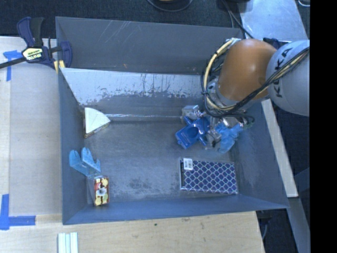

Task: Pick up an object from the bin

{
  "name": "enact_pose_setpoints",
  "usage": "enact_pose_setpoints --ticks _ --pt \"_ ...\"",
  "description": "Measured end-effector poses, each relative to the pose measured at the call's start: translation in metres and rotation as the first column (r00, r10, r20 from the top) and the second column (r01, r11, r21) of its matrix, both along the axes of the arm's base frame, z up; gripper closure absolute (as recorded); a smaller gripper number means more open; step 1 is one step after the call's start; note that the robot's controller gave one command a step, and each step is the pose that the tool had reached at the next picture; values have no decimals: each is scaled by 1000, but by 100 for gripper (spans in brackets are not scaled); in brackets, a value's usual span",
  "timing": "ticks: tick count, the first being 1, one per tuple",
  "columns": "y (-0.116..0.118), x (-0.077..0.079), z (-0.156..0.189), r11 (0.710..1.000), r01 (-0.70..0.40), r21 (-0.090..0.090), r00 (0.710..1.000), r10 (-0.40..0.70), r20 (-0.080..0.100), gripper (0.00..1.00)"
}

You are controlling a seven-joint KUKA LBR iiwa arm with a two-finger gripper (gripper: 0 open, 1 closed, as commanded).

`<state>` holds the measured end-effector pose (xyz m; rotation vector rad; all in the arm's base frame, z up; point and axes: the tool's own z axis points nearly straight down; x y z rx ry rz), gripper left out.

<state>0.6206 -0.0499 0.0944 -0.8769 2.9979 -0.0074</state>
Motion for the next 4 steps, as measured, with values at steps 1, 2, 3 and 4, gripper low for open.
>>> enact_pose_setpoints --ticks 1,2,3,4 --pt "0 0 3 1000 -8 0 1000 8 1 100" --pt "-11 -1 44 1000 11 0 1000 -11 8 100" --pt "-9 -2 46 1000 13 0 1000 -13 3 0" --pt "8 5 74 1000 24 1 1000 -24 6 0"
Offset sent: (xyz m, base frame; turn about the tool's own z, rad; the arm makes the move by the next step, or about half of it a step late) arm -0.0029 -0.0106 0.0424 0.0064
